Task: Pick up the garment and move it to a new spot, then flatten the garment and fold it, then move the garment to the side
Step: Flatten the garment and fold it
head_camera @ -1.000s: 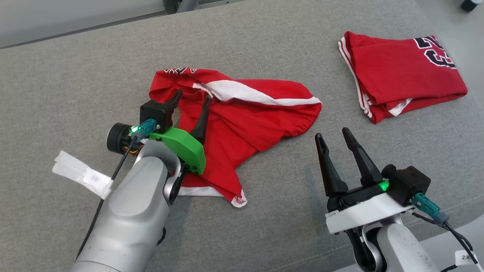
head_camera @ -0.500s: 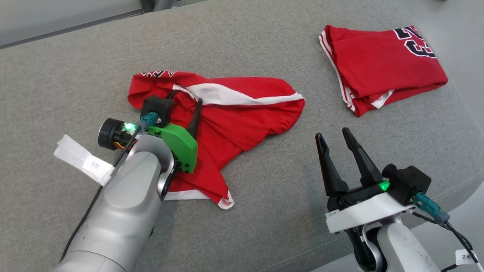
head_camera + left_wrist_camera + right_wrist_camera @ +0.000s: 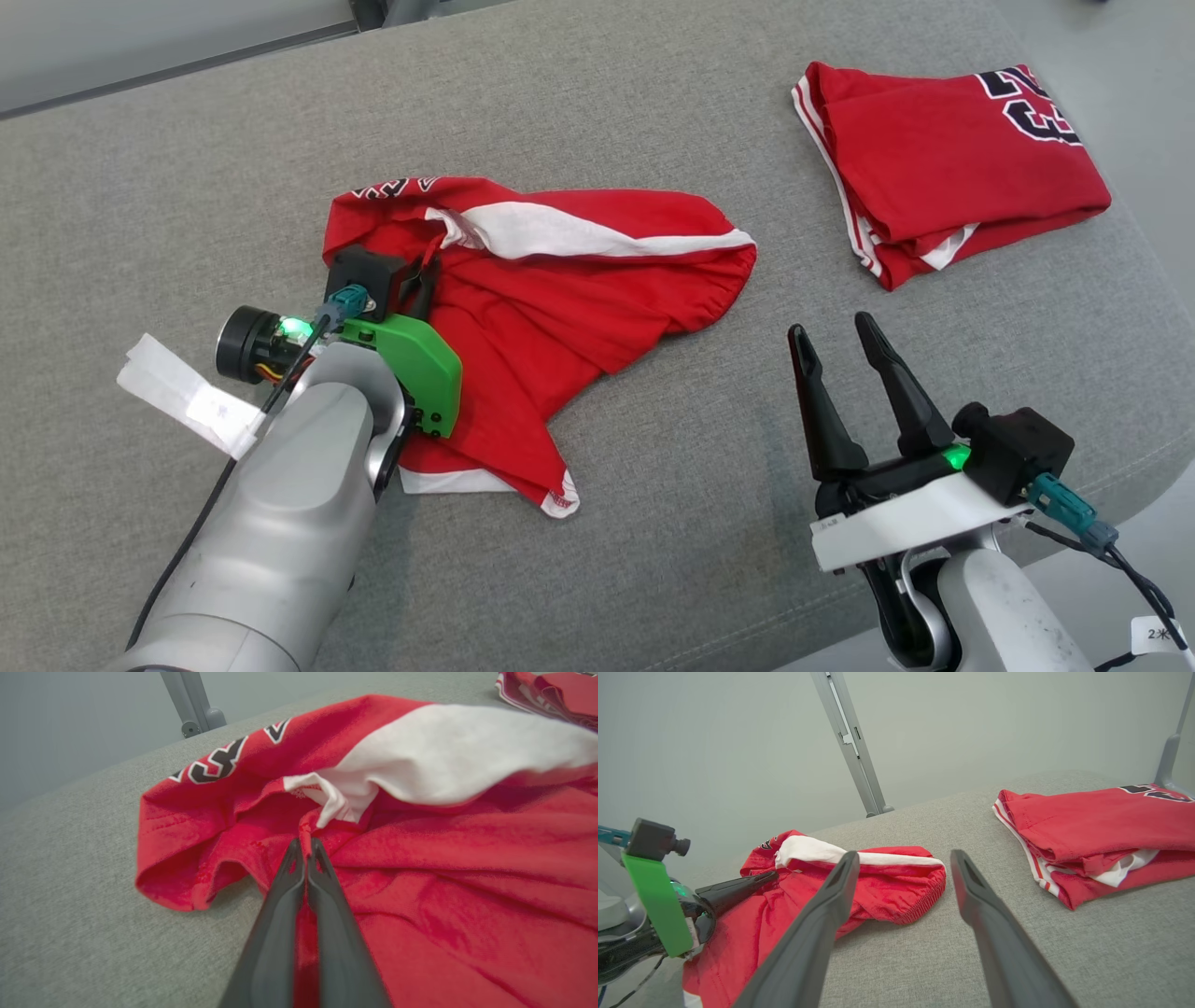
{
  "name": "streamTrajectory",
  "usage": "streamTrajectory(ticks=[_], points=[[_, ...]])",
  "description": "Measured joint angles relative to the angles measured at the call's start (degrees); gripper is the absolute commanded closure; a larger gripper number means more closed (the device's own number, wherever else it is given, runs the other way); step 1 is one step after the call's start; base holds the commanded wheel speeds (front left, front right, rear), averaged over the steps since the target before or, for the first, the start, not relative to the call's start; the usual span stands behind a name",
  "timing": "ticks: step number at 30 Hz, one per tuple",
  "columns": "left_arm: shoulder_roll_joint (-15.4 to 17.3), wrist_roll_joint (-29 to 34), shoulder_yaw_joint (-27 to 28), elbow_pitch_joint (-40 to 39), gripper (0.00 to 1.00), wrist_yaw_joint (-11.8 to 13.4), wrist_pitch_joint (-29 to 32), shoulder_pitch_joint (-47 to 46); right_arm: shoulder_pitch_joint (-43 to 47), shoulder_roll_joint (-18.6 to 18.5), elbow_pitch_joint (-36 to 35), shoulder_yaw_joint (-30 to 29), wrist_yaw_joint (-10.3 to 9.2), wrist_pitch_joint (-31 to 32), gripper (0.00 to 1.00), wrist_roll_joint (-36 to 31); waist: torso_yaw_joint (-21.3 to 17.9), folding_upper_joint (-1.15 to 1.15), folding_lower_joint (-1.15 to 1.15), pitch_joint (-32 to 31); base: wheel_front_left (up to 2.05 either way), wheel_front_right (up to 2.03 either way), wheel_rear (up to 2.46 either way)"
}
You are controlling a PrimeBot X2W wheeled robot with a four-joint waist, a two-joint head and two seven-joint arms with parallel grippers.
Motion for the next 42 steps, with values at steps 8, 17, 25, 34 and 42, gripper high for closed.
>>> streamTrajectory(ticks=[8,17,25,34,42], points=[[-0.02,-0.58,0.90,-4.43,1.00,-0.32,-2.19,0.24,0.37,0.00,0.07,-0.98,0.00,0.00,0.00,-0.48,1.25,0.00,0.00,-1.34,0.00,0.00,0.00],[4.87,-0.42,4.50,-29.51,1.00,0.01,-2.43,15.27,2.43,0.00,0.46,-2.48,0.00,0.00,0.00,-1.43,4.43,0.00,0.00,-4.03,0.00,0.00,0.00],[10.29,-3.79,7.06,-41.23,1.00,4.07,-1.12,32.39,3.59,0.01,1.05,-2.16,0.00,0.00,0.00,-2.04,7.46,0.00,0.00,-6.65,0.00,0.00,0.00],[10.71,-6.64,8.03,-38.64,1.00,5.14,-0.93,39.59,4.17,0.01,2.63,-1.69,0.00,0.00,0.00,-2.63,9.17,0.00,0.00,-8.85,0.00,0.00,0.00],[8.39,-8.57,9.31,-32.68,1.00,4.79,-2.10,41.78,5.01,0.01,3.86,-1.68,0.00,0.00,0.00,-3.12,9.29,0.00,0.00,-10.31,0.00,0.00,0.00]])
